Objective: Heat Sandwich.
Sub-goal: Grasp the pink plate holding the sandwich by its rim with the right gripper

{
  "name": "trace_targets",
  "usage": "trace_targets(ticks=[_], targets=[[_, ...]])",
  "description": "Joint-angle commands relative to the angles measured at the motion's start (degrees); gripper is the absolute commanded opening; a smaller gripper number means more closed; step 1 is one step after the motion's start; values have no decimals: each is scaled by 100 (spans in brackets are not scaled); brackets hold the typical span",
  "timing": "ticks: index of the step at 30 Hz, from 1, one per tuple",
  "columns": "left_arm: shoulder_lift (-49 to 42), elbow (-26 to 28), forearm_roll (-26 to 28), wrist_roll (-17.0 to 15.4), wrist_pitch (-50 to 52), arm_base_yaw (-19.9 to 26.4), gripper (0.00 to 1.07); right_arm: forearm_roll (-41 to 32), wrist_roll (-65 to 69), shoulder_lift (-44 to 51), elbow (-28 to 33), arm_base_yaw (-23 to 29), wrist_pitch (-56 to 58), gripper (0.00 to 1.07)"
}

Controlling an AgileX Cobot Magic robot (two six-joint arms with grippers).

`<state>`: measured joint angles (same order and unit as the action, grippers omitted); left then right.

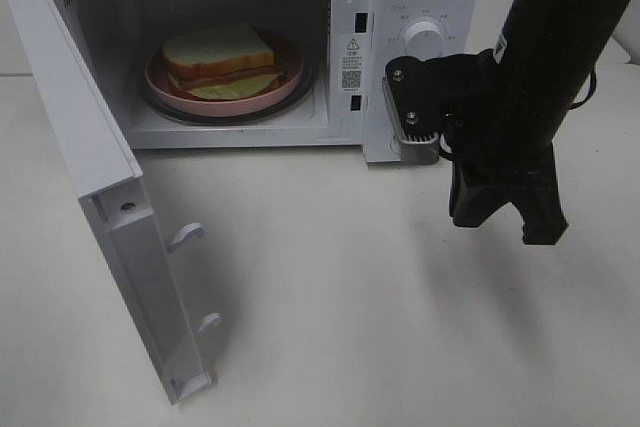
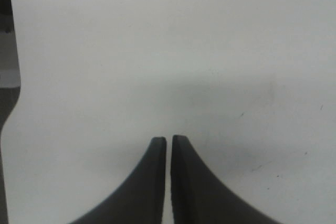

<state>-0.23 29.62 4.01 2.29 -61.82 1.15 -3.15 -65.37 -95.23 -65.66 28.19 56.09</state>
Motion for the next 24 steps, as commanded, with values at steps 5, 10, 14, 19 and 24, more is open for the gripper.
trace_targets(ticks=[5,10,14,19,24], targets=[[-52,-11,11,-6,52,-23,100,46,-590,52,-17,-17,-6,9],[-52,-11,11,-6,52,-23,100,63,-550,52,-17,-17,-115,20],[-52,-11,11,-6,52,-23,100,63,-441,52,-17,-6,-223,41],[-52,-11,11,-6,52,-23,100,6,-172,52,-17,-6,-390,73],[-52,-11,11,-6,52,-23,100,-34,92,52,-17,-6,-413,87]])
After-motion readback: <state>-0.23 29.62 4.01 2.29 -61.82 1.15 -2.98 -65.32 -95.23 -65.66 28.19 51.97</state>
